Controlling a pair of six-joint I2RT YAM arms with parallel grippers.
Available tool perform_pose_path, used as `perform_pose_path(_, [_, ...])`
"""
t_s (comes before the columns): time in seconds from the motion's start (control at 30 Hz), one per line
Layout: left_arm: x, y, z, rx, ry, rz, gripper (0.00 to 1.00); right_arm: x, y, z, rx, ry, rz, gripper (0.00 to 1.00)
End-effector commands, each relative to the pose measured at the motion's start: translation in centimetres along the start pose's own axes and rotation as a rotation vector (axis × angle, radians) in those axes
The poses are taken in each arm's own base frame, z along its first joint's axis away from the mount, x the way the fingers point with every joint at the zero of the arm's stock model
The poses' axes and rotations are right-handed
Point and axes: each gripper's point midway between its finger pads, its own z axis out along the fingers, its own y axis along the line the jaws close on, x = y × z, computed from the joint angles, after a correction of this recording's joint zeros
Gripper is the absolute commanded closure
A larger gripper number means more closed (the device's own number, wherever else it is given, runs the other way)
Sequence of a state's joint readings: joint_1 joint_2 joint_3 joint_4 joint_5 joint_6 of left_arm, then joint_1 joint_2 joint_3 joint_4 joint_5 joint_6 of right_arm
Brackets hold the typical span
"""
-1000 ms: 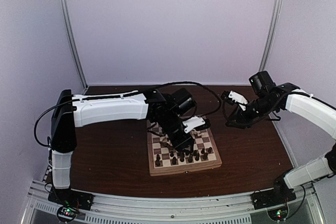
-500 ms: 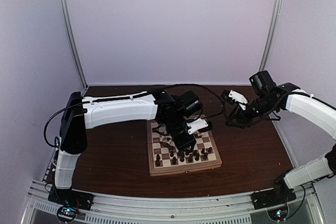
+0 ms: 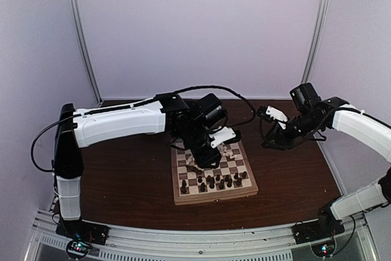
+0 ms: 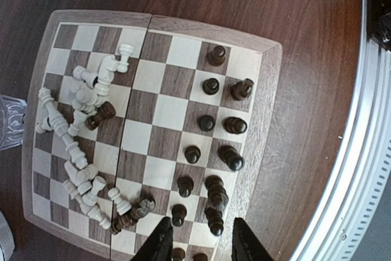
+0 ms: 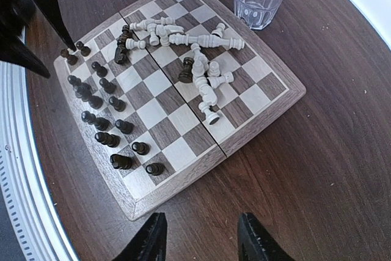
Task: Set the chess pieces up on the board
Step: Pick up the chess pile from the chessboard.
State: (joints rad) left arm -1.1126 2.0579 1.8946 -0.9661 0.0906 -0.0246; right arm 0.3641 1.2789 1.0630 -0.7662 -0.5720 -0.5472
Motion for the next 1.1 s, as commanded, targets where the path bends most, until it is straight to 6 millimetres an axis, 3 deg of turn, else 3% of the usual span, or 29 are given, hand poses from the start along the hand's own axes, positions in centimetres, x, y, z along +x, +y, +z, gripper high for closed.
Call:
perform_pose_path(0.0, [-0.3,2.9,-3.2,-0.063,-0.086,-0.078,0.66,0.2,1.2,0.0,-0.065,-0.013,-0.025,0.58])
perform_pose_path(0.13, [1.7,7.4,-2.6,-0.062,-0.078,-0.263,0.67,0.2,1.3,0.1,-0.073,-0.008,-0.025,0.58])
perform_pose_path(0.23, [3.0,9.0,-1.6,-0.060,-0.046,-0.357,0.66,0.4,1.4,0.1,-0.074,-0.007,-0.028,0.58])
perform_pose_path(0.37, [4.1,8.7,0.0,-0.033,0.011,-0.366,0.65,0.4,1.4,0.1,-0.074,-0.004,-0.029,0.58])
perform_pose_path(0.6, [7.3,9.3,1.4,-0.048,0.141,-0.190,0.64,0.6,1.4,0.5,-0.089,0.004,-0.028,0.58])
perform_pose_path(0.77, [7.5,7.8,2.4,0.058,0.152,-0.088,0.67,0.7,1.4,0.5,-0.090,0.009,-0.027,0.59])
perform_pose_path(0.9, [7.7,7.3,3.3,0.101,0.161,-0.057,0.63,0.8,1.4,0.6,-0.092,0.012,-0.028,0.58])
perform_pose_path(1.07, [8.4,8.1,4.5,0.068,0.200,-0.039,0.61,0.8,1.4,0.7,-0.097,0.015,-0.026,0.58])
